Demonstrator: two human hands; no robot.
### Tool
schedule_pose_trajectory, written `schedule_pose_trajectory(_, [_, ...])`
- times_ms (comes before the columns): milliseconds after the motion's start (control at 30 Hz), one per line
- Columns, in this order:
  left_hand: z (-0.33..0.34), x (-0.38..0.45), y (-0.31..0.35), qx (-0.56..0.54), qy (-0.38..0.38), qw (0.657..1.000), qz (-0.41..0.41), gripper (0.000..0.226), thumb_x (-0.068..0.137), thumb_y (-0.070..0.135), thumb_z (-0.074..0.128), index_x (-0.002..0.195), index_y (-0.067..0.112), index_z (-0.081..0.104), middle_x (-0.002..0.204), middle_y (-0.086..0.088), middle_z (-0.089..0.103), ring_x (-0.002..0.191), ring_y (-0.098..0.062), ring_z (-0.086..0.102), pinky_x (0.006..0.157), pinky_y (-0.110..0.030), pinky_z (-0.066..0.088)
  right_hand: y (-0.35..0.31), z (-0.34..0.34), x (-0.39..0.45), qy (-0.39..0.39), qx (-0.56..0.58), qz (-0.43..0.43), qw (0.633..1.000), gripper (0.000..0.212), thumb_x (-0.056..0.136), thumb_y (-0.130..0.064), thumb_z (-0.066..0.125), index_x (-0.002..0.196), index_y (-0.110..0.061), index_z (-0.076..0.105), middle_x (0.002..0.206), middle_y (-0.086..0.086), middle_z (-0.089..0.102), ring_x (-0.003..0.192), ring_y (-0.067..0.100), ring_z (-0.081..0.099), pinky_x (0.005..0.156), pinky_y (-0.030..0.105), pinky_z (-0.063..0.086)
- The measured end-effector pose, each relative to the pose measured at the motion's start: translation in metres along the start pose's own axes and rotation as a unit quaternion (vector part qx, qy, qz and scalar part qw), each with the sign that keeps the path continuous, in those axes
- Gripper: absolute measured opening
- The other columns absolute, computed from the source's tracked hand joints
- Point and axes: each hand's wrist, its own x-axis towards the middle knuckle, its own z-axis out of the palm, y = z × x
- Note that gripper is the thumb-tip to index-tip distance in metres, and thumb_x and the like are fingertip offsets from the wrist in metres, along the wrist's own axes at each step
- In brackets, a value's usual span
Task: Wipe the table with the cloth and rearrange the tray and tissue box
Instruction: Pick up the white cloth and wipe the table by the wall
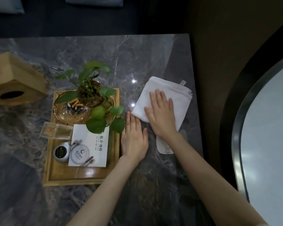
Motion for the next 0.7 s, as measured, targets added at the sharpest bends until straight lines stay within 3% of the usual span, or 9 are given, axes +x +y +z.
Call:
schedule_pose_trajectory(67, [0.004,0.0,0.001,0.018,0.01,1.0,-0.013,0.06,0.086,0.031,0.028,0.131,-0.006,0.041,0.143,-0.023,0.04,0.136,-0.033,0.035,0.114,-0.036,0.012,0.0,0.009,0.0,-0.012,-0.087,-0.002,0.996,0.071,0.086,-0.051,0.005,0.147,-0.015,-0.002,0.158,0.009,-0.001,0.145,0.021,-0.005,0.113,0.039,-0.014])
schedule_pose_trajectory(200, [0.009,0.0,0.0,0.026,0.033,0.999,-0.018,0.061,0.088,0.031,0.026,0.137,-0.004,0.033,0.148,-0.02,0.032,0.139,-0.03,0.029,0.115,-0.037,0.012,0.003,0.013,0.004,0.002,-0.139,0.008,0.99,0.073,0.086,-0.056,0.009,0.147,-0.018,-0.003,0.158,0.01,-0.003,0.145,0.028,-0.008,0.112,0.042,-0.016])
schedule_pose_trajectory(300, [0.01,0.0,0.0,0.009,0.043,0.999,-0.009,0.063,0.089,0.034,0.021,0.141,-0.002,0.021,0.153,-0.017,0.021,0.142,-0.027,0.019,0.116,-0.036,0.006,0.015,0.003,0.016,0.0,-0.14,0.039,0.989,0.072,0.091,-0.056,0.022,0.147,-0.019,-0.004,0.158,0.01,-0.008,0.144,0.031,-0.011,0.113,0.044,-0.015])
schedule_pose_trajectory(433, [0.014,0.001,-0.002,0.003,0.049,0.999,-0.013,0.064,0.09,0.036,0.018,0.143,0.001,0.016,0.155,-0.014,0.015,0.143,-0.023,0.01,0.114,-0.032,-0.001,0.033,-0.01,0.032,0.006,-0.167,0.068,0.984,0.072,0.092,-0.057,0.021,0.146,-0.019,-0.009,0.157,0.012,-0.011,0.144,0.032,-0.013,0.113,0.045,-0.014])
schedule_pose_trajectory(700, [0.011,0.001,0.001,-0.017,0.046,0.998,-0.025,0.061,0.091,0.034,0.024,0.141,-0.001,0.023,0.152,-0.013,0.023,0.141,-0.023,0.019,0.112,-0.029,0.002,0.051,-0.03,0.077,0.005,-0.159,0.047,0.986,0.066,0.095,-0.051,0.022,0.147,-0.019,-0.002,0.158,0.01,-0.006,0.144,0.03,-0.009,0.116,0.047,-0.006])
